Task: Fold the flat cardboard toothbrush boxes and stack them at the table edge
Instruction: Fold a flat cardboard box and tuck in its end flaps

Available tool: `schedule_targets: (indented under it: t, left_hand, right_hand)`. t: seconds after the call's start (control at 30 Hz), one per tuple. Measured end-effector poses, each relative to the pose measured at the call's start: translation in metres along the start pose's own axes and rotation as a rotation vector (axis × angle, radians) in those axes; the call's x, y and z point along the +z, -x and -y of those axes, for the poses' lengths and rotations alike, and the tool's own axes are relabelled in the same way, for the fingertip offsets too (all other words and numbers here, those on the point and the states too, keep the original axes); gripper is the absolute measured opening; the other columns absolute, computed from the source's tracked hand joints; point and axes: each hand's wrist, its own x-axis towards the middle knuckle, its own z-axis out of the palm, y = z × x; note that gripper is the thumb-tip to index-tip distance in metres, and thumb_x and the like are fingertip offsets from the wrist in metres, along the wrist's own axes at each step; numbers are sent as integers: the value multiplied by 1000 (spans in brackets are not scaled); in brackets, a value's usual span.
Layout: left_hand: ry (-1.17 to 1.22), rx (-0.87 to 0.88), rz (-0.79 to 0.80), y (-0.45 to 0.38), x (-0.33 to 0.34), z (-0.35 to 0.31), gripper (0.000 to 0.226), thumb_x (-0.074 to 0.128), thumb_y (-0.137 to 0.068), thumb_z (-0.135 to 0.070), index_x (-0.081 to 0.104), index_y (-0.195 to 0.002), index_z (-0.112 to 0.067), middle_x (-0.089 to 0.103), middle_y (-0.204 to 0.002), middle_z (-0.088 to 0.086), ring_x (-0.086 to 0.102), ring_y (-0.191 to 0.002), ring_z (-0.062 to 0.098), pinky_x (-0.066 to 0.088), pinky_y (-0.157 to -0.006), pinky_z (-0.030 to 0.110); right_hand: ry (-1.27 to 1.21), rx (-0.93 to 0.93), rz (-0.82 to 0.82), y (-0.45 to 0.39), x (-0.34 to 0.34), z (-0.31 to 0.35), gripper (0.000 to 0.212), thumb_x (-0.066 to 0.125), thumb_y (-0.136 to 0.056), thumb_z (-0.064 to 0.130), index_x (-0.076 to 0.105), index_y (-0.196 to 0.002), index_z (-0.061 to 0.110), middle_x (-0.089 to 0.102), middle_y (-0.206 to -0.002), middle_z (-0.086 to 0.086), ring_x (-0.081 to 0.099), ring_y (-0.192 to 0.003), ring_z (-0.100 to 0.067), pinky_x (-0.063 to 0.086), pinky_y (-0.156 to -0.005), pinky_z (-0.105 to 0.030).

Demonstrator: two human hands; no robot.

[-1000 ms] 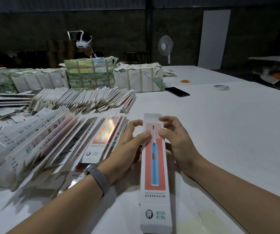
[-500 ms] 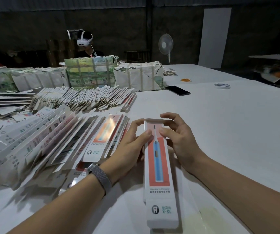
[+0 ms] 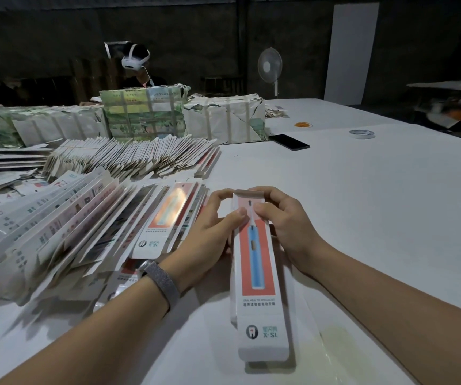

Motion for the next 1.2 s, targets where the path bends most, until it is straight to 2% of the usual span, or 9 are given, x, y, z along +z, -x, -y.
schedule_targets:
  t: [0.17,0.37,0.47,0.6,0.73,0.87,1.03,1.1,1.2]
  left_hand:
    - [-15,-6,-2,0,-1,1,18,52,-103,-30,44,-118,-35,77,-83,5,76,-74,21,59,-63,26]
    - [-59,-1,30,0,0,2,26,60,-93,-44,48,-114,-39,77,-92,9,76,-81,28,60,-69,32]
    - [-74,1,31,-2,-1,5,14,61,-89,-47,53,-101,-49,77,-95,13,76,-86,33,59,-74,39]
    - [-88,-2,21,-3,-2,7,12,60,-88,-49,53,-98,-53,77,-93,11,77,-83,32,60,-71,34]
    - [-106,11,29,-3,-1,8,24,60,-87,-54,50,-108,-48,77,-95,13,76,-85,34,60,-74,39]
    - [-153,19,56,-3,0,9,36,57,-89,-50,44,-121,-40,77,-96,12,76,-86,34,59,-79,43]
    - [-192,3,47,-1,1,5,45,60,-86,-55,43,-124,-40,77,-96,9,77,-85,30,62,-80,44]
    - [-199,1,58,0,1,4,47,62,-86,-58,42,-125,-40,78,-96,8,77,-85,29,62,-81,45]
    - [-191,-7,70,1,2,2,47,60,-84,-52,41,-126,-40,78,-96,9,77,-84,29,62,-80,43]
  right_hand:
    - [24,-15,-2,0,1,0,19,47,-104,14,62,-106,25,71,-98,-4,74,-75,-21,59,-64,-26]
    - [-16,13,-44,-2,-1,2,17,50,-104,22,59,-90,17,68,-78,-2,72,-65,-20,59,-62,-28]
    - [141,-37,-61,-2,3,1,15,50,-104,22,58,-92,24,69,-91,-1,73,-73,-19,61,-67,-27]
    - [165,-79,-71,-1,3,0,17,52,-103,22,61,-92,31,69,-98,1,72,-81,-19,62,-72,-27]
    - [148,-81,-107,-2,2,2,15,58,-100,30,63,-86,26,70,-85,3,73,-76,-21,61,-71,-28]
    - [163,-29,-167,-6,1,0,31,55,-101,33,60,-82,9,70,-82,-10,72,-69,-23,60,-70,-31]
    - [175,-17,-151,-6,0,0,19,60,-99,23,66,-82,23,70,-83,0,71,-73,-17,60,-68,-24]
    - [174,-7,-148,-6,0,0,18,60,-99,23,66,-81,23,69,-83,0,71,-72,-17,60,-69,-26]
    - [154,9,-150,-6,1,1,20,57,-100,22,64,-81,21,69,-83,-3,71,-75,-23,62,-74,-34]
